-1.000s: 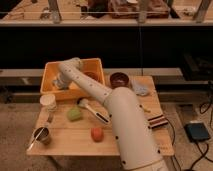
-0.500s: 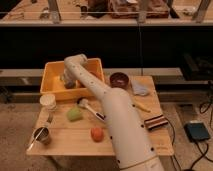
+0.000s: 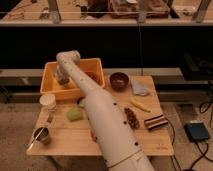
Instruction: Wipe tray with sponge
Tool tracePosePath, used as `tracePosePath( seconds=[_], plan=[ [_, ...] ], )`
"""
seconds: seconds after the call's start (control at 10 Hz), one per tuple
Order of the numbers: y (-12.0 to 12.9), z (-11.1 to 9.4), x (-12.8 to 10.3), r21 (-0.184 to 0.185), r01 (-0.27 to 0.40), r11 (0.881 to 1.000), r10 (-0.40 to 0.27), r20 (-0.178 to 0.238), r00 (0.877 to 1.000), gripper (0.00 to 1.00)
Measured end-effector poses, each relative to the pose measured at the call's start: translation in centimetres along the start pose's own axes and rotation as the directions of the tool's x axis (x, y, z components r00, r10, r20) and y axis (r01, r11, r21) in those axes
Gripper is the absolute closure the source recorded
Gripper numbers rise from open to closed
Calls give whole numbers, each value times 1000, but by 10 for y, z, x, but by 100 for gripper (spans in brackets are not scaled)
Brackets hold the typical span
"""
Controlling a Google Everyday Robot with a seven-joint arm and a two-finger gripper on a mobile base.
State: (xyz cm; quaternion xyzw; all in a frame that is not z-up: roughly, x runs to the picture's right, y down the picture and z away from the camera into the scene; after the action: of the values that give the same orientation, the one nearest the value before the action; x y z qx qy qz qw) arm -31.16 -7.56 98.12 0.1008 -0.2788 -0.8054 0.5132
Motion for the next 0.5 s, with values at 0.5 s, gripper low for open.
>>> tracePosePath(
  seconds=[0.5],
  plan=[
    [-51,2,-44,84,51,995,-54,40,998,80]
  ],
)
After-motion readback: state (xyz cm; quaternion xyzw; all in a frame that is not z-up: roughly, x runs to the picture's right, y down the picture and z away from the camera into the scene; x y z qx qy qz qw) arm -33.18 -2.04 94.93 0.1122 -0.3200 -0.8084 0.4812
